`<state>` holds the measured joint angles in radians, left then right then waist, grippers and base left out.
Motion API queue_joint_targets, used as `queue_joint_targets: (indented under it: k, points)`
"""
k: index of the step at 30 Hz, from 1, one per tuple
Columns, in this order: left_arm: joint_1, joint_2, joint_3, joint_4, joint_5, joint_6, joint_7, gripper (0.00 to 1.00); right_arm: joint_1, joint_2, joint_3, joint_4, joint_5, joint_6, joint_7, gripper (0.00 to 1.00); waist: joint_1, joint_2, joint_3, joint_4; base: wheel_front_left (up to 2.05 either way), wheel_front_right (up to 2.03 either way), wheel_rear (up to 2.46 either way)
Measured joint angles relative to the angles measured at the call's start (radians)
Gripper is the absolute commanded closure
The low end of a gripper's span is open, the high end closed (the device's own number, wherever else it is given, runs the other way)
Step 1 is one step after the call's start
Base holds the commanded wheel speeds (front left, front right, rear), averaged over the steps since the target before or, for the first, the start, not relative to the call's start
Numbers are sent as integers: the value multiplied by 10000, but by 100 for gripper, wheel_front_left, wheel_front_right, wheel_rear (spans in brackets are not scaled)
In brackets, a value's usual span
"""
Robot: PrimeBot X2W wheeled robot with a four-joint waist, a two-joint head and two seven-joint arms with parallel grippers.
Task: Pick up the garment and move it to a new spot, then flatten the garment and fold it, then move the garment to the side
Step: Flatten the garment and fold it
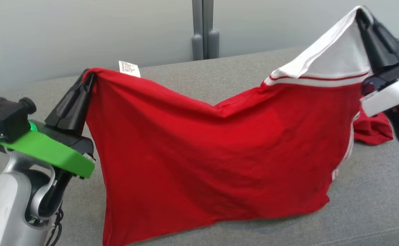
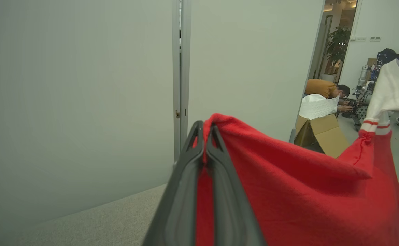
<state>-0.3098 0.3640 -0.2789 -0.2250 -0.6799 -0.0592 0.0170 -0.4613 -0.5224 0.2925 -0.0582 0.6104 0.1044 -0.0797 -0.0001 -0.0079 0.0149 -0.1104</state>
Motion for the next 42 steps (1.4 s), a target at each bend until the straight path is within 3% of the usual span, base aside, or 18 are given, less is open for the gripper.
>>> queue_joint_targets:
  k: [4, 7, 9, 13, 19, 24, 28, 35, 42]
  points:
    - [-578, 46, -65, 1174, 123, 213, 504, 100, -731, 405, 587, 1262, -199, -33, 790, 100, 0, 0, 464, 53, 0, 0, 0]
    - [-2312, 38, 535, 1582, 583, 531, 401, 100, -2647, 780, -286, 1358, -477, -675, 535, 100, 1, 0, 832, 106, 0, 0, 0]
    - [-3705, 15, 986, 1519, 805, 640, 46, 100, -4280, 817, -803, 940, -869, -903, 17, 100, 0, 0, 1069, 150, 0, 0, 0]
    - [-4870, 54, 1181, 1551, 1028, 602, -347, 100, -5603, 721, -614, 564, -1482, -780, -608, 100, 1, 0, 1446, 206, 0, 0, 0]
    - [-3171, 84, 497, 2688, 1034, 472, -209, 100, -3122, 1011, 830, 1133, -1120, -257, -128, 100, 1, 0, 1726, 74, 0, 0, 0]
    - [-1398, 29, -265, 3689, 1131, 226, -196, 100, -168, 1482, 1735, 1574, -397, -169, 224, 100, 1, 0, 2067, -55, 0, 0, 0]
    - [-577, 12, -399, 4500, 1315, 153, -717, 100, 1194, 2046, 1962, 1939, 13, -178, 6, 100, 1, 0, 2423, -258, 0, 0, 0]
    - [-148, -435, -412, 5323, 1300, 61, -1739, 100, 1470, 1969, 1879, 2048, -38, -173, -698, 100, 1, 0, 2610, -632, 0, 0, 0]
    - [437, -782, -382, 5568, 1298, -35, -2569, 100, 2171, 1680, 1641, 1987, -36, -176, -1047, 100, 1, 0, 2270, -497, 0, 0, 0]
